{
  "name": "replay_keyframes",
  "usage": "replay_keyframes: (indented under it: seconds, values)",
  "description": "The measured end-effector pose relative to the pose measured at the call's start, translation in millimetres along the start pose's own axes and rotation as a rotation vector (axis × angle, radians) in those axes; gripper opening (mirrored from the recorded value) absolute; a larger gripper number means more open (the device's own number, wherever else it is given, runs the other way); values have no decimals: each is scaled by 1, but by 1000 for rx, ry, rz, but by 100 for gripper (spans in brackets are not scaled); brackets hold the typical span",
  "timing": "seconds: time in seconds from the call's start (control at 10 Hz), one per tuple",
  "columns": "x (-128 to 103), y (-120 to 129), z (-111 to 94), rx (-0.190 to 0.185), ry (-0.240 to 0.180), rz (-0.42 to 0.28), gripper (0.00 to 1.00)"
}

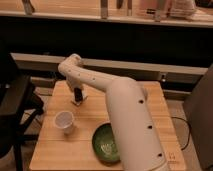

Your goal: Place the eraser on the white sponge

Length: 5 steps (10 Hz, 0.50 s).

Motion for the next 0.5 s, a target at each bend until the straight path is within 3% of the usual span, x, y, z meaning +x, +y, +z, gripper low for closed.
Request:
replay_keyframes:
  seconds: [0.1, 0.5]
  values:
    - [1, 0, 0, 1, 1, -1, 42]
    - [3, 0, 1, 7, 4, -7, 43]
